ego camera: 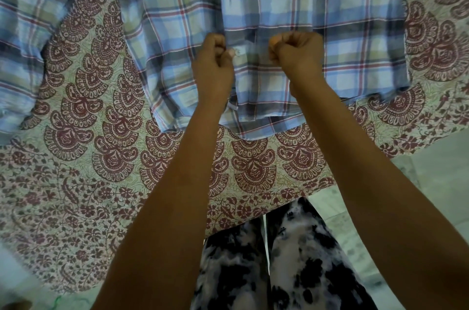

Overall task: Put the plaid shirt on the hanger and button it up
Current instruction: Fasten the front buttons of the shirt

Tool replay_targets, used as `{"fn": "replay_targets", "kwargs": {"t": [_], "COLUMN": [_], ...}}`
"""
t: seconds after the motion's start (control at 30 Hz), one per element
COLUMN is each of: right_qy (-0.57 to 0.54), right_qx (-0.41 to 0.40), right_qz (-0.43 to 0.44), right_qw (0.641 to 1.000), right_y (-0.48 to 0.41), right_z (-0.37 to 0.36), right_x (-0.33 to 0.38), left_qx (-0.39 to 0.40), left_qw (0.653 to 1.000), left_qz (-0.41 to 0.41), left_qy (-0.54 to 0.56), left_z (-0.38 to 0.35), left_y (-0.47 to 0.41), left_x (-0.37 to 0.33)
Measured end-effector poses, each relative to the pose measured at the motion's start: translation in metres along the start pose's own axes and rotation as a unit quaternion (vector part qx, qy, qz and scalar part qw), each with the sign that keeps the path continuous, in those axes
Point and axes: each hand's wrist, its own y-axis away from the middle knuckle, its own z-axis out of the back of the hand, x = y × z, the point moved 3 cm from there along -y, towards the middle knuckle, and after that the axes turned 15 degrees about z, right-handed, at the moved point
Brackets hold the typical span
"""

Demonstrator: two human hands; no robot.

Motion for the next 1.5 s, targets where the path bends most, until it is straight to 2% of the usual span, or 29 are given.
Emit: {"fn": "replay_targets", "kwargs": {"t": [0.07,0.17,0.33,0.5,0.63,0.73,0.87,0.93,1.03,1.1,1.17,1.23,1.3,1.33,1.37,1.43,1.5], "right_qy": [-0.007,-0.036,-0.009,0.072,0.16,0.219,0.282,0.281,0.22,0.205,0.256,0.359,0.434,0.444,0.423,0.313,0.203], "right_qx": [0.027,0.11,0.081,0.135,0.139,0.136,0.17,0.138,0.045,0.054,0.123,0.203,0.236,0.229,0.208,0.14,0.085], "right_qz": [0.029,0.069,0.093,0.138,0.2,0.238,0.25,0.233,0.241,0.258,0.286,0.299,0.292,0.291,0.289,0.272,0.2], "right_qw": [0.999,0.991,0.992,0.979,0.957,0.936,0.91,0.921,0.944,0.943,0.915,0.86,0.819,0.816,0.833,0.899,0.955], "right_y": [-0.003,0.006,0.01,0.012,0.01,0.01,0.004,0.0,-0.01,-0.021,-0.032,-0.038,-0.044,-0.046,-0.048,-0.053,-0.06], "right_z": [0.002,-0.008,-0.009,-0.007,-0.004,-0.005,-0.002,0.008,0.014,0.001,-0.022,-0.044,-0.054,-0.055,-0.052,-0.041,-0.027], "right_x": [0.005,0.013,0.009,0.013,0.017,0.015,0.013,0.014,0.032,0.043,0.05,0.051,0.049,0.049,0.051,0.048,0.037], "left_qx": [0.038,0.102,0.176,0.202,0.181,0.139,0.158,0.148,0.062,0.019,0.008,0.001,-0.005,0.0,0.011,0.03,0.041], "left_qw": [0.997,0.988,0.97,0.957,0.961,0.978,0.981,0.983,0.992,0.995,0.997,0.998,0.998,0.998,0.998,0.998,0.996], "left_qz": [0.05,0.078,0.101,0.113,0.136,0.125,0.113,0.109,0.106,0.098,0.08,0.064,0.052,0.052,0.048,0.036,0.019], "left_qy": [0.035,0.082,0.136,0.175,0.16,0.09,0.017,-0.003,0.018,0.017,0.007,-0.019,-0.035,-0.038,-0.038,-0.042,-0.074], "left_z": [0.001,0.001,-0.001,-0.003,-0.005,-0.004,-0.003,0.002,0.016,0.019,0.015,0.011,0.01,0.01,0.009,0.005,-0.002], "left_y": [0.0,0.003,0.009,0.016,0.017,0.014,0.009,0.002,-0.019,-0.032,-0.041,-0.048,-0.054,-0.056,-0.058,-0.059,-0.06], "left_x": [0.003,-0.006,-0.014,-0.004,-0.001,-0.007,-0.011,-0.012,-0.018,-0.026,-0.036,-0.044,-0.047,-0.046,-0.046,-0.045,-0.045]}}
